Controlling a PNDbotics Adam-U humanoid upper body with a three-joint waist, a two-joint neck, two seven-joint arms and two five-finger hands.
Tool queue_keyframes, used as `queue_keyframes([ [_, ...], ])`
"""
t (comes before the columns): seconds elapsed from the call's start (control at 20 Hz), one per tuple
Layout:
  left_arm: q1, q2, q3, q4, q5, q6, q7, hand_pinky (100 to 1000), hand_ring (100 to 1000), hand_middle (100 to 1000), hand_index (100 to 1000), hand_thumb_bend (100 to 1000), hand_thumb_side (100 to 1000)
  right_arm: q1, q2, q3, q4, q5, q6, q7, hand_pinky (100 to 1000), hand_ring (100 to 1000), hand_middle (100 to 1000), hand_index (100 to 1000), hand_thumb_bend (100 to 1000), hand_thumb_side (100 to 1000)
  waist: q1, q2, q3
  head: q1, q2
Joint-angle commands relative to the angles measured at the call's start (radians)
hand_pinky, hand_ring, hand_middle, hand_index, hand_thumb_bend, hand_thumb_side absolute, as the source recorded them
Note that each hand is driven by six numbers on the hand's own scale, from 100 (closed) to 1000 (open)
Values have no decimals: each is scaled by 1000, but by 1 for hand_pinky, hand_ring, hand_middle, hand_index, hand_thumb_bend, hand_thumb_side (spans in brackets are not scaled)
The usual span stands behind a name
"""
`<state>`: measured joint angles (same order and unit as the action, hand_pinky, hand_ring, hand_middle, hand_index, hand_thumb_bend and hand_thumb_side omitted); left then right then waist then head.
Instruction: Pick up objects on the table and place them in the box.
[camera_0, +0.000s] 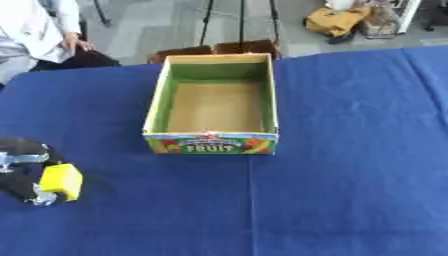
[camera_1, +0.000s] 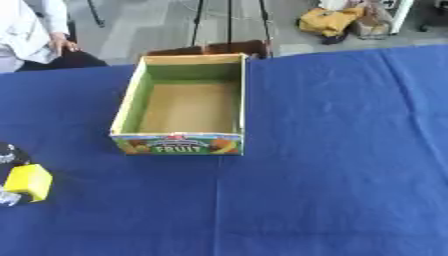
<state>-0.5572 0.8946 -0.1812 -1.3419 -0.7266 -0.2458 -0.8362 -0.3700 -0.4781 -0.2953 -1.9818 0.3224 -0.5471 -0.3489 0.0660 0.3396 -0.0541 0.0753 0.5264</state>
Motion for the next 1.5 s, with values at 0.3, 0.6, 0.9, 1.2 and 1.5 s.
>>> queue_keyframes([
  [0.3, -16, 22, 26, -28, -112, 12, 177, 497, 708, 609, 745, 100, 699, -5, -14, -9, -18, -11, 0, 8, 684, 740, 599, 793, 100, 1000, 8, 0, 3, -1, -11],
  [0.6, -24, 24, 35, -43, -120, 33, 243, 472, 684, 580, 714, 100, 648, -2, -14, -10, -18, -13, 0, 9, 685, 741, 599, 794, 100, 1000, 10, -2, 6, -4, -8],
  [0.9, -36, 31, 69, -96, -97, 57, 250, 458, 666, 563, 700, 100, 614, 3, -15, -11, -18, -14, 2, 9, 686, 741, 600, 795, 100, 1000, 14, -9, 11, -13, -1],
  [1.2, -82, 37, 98, -170, -79, 71, 248, 450, 653, 556, 695, 100, 588, 10, -17, -9, -18, -16, 4, 13, 687, 742, 600, 795, 100, 1000, 23, -20, 13, -21, 9],
  [1.5, -196, 4, 97, -210, -62, 75, 248, 439, 647, 549, 691, 100, 560, 12, -18, -2, -18, -23, 4, 18, 687, 742, 601, 795, 100, 1000, 35, -37, 2, -23, 21],
])
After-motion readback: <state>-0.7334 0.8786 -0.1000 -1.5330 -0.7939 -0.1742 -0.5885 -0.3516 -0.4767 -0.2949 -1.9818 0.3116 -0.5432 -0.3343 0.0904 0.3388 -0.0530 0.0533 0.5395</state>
